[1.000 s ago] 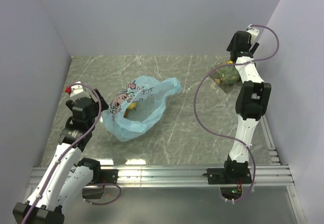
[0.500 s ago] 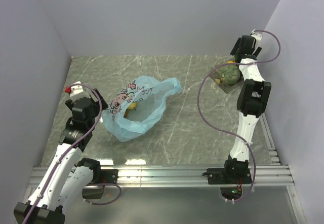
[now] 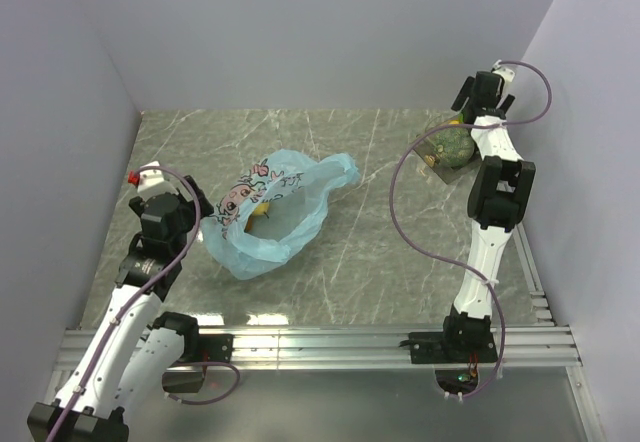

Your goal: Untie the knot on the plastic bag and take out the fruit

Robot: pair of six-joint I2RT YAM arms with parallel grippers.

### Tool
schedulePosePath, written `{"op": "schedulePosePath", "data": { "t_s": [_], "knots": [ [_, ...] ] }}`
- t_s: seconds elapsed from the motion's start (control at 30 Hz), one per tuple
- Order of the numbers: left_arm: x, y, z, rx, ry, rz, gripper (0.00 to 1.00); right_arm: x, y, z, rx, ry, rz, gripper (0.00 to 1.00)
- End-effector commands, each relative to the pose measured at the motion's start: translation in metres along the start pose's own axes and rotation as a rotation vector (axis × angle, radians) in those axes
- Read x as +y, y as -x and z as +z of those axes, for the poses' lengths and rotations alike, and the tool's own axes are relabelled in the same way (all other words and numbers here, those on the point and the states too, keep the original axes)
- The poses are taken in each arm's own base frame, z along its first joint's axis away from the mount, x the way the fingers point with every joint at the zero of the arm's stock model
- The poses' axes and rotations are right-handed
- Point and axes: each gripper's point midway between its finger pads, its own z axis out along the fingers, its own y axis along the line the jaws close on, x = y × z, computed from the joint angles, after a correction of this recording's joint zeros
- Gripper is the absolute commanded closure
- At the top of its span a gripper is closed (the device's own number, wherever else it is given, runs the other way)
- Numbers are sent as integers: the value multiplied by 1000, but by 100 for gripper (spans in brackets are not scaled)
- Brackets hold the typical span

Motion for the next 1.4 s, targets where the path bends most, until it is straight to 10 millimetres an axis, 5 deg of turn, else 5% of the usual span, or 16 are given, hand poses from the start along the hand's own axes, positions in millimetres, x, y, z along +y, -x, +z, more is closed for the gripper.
{"op": "schedulePosePath", "data": {
  "t_s": [0.0, 0.6, 0.77, 1.0, 1.2, 1.37],
  "knots": [
    [-7, 13, -2, -47, -42, -14, 11, 4, 40, -23, -80, 17, 21, 2],
    [-12, 17, -7, -61, -77, -19, 10, 6, 67, -66, -153, 33, -8, 0],
    [-19, 18, -10, -62, -122, -19, 9, 18, 84, -99, -193, 56, -31, 0],
    [-57, 19, -23, -11, -330, 2, 5, 68, 94, -181, -233, 214, -51, 0],
    [-99, 21, -41, 108, -536, 54, 3, 148, 64, -284, -227, 516, -144, 3],
    [-123, 14, -52, 197, -666, 132, 3, 206, 36, -391, -217, 882, -216, 9]
  ]
}}
